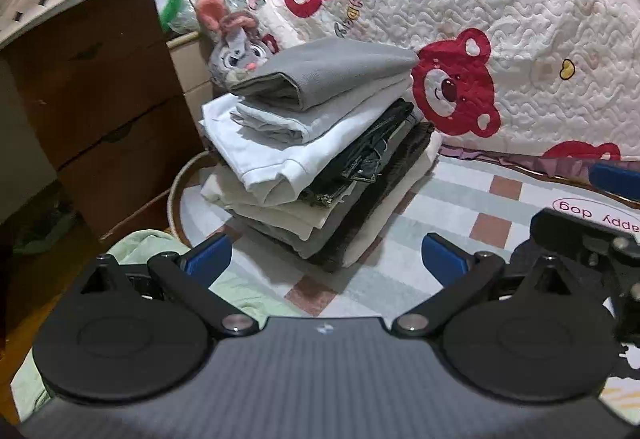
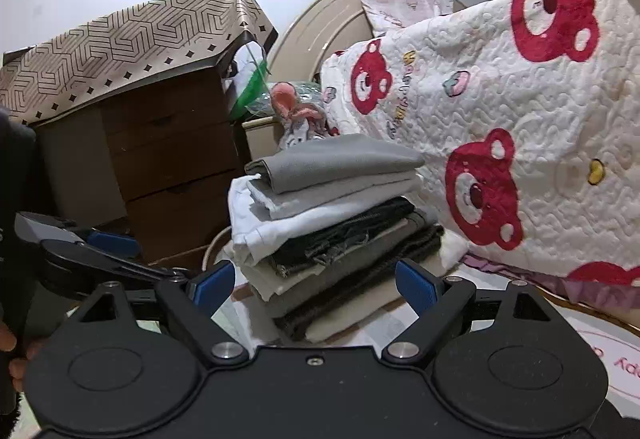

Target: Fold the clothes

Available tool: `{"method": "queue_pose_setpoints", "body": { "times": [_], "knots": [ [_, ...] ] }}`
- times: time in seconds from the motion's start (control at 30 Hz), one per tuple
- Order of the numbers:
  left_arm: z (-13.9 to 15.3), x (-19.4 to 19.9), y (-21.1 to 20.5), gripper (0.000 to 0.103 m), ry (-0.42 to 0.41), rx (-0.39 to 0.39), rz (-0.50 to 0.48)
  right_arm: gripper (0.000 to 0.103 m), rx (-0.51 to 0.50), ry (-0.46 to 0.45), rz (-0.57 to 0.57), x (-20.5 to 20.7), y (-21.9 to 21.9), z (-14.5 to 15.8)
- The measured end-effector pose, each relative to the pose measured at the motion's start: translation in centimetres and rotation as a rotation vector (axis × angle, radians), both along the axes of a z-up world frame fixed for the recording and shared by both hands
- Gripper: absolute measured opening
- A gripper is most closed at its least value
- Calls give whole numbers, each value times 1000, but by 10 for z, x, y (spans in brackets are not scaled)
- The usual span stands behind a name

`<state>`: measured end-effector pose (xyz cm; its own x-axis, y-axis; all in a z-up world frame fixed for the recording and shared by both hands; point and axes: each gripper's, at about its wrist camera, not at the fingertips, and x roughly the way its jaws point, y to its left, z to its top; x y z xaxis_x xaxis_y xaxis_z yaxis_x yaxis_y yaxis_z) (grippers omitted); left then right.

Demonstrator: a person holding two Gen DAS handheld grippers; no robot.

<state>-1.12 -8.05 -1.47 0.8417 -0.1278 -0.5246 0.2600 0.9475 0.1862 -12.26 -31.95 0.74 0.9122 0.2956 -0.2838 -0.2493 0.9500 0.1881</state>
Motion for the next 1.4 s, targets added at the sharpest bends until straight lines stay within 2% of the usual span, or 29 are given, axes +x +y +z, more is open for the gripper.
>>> {"method": "queue_pose_setpoints", "body": {
  "times": [0.13,0.3,0.4,0.7,1.4],
  "knots": [
    [-1,-19,2,103,-16,-2,3,90,22,2,-28,-17,1,-3],
    [-12,-26,8,103,54,-18,-26,90,17,19,-30,-29,2,-4],
    [-18,-28,11,103,67,-18,-17,90,19,17,-27,-34,4,-3],
    [-23,-34,9,103,69,21,-39,90,5,24,-35,-37,6,-4],
    [-25,-34,10,103,96,22,-37,90,8,28,-40,-41,5,-6]
  ]
}}
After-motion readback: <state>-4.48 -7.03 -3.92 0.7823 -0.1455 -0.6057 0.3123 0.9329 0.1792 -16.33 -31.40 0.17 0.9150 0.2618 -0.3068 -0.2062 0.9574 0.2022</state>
